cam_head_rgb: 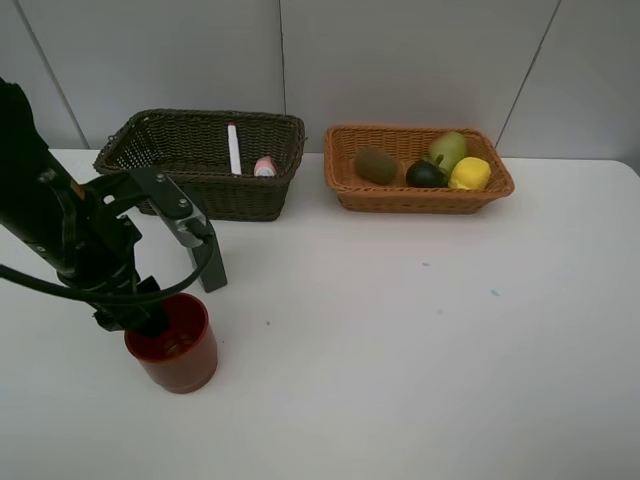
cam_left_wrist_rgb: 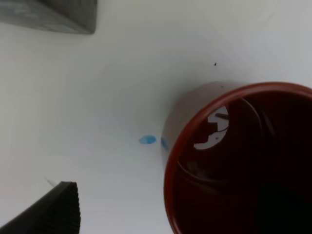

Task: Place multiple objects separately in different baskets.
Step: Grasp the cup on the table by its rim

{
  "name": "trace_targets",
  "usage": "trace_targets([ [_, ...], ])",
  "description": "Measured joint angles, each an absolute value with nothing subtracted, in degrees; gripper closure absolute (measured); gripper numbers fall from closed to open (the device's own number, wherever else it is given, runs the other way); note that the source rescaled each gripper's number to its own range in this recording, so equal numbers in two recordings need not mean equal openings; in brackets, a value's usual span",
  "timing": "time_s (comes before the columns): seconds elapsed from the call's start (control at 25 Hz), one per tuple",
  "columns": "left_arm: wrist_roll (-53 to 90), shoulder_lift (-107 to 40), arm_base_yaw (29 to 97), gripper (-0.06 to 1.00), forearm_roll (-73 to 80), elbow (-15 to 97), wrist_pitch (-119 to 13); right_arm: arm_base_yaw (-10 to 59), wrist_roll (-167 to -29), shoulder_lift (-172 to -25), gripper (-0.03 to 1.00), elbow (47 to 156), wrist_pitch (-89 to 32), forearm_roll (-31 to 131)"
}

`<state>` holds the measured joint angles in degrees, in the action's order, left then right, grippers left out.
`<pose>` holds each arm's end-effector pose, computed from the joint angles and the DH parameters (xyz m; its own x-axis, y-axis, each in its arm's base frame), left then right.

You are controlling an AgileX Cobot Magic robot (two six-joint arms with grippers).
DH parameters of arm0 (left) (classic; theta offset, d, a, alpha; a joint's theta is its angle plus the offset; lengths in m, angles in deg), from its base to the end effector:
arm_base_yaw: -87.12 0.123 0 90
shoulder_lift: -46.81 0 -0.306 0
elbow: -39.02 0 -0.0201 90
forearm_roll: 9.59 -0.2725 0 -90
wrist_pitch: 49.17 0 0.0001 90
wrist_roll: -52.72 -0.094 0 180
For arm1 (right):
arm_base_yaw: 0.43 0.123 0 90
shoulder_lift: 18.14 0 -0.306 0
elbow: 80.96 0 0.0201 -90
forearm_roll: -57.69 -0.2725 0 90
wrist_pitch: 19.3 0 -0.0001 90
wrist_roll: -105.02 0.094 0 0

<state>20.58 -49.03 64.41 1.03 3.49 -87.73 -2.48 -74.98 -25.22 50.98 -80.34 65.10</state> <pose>0.2411 -0.1126 0.1706 -0.6672 0.7138 -0.2131 0.7346 0.6779 -0.0294 -0.0080 -0.0103 0.2920 -0.4455 -0.0465 -0.8941 0.1091 0.9884 -0.1058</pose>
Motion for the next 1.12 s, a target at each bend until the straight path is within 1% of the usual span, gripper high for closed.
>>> trace_targets([
  [0.6,18.9,-55.4,64.4,0.02,3.5,3.5,-84.8,-2.5,-75.0,-25.2,0.03,51.0,-80.3,65.1],
  [0.68,18.9,-55.5,64.4,0.07,3.5,3.5,-84.7,-2.5,-75.0,-25.2,0.03,51.0,-80.3,65.1],
  [0.76,18.9,-55.6,64.4,0.17,3.5,3.5,-84.7,-2.5,-75.0,-25.2,0.03,51.0,-80.3,65.1],
  [0.84,18.9,-55.6,64.4,0.24,3.5,3.5,-84.7,-2.5,-75.0,-25.2,0.03,51.0,-80.3,65.1],
  [0.96,18.9,-55.6,64.4,0.28,3.6,3.5,-84.6,-2.5,-75.0,-25.2,0.03,51.0,-80.3,65.1],
  [1.08,18.9,-55.6,64.4,0.28,3.6,3.5,-84.6,-2.5,-75.0,-25.2,0.03,51.0,-80.3,65.1],
  [1.12,18.9,-55.6,64.4,0.3,3.6,3.5,-84.6,-2.5,-75.0,-25.2,0.03,51.0,-80.3,65.1],
])
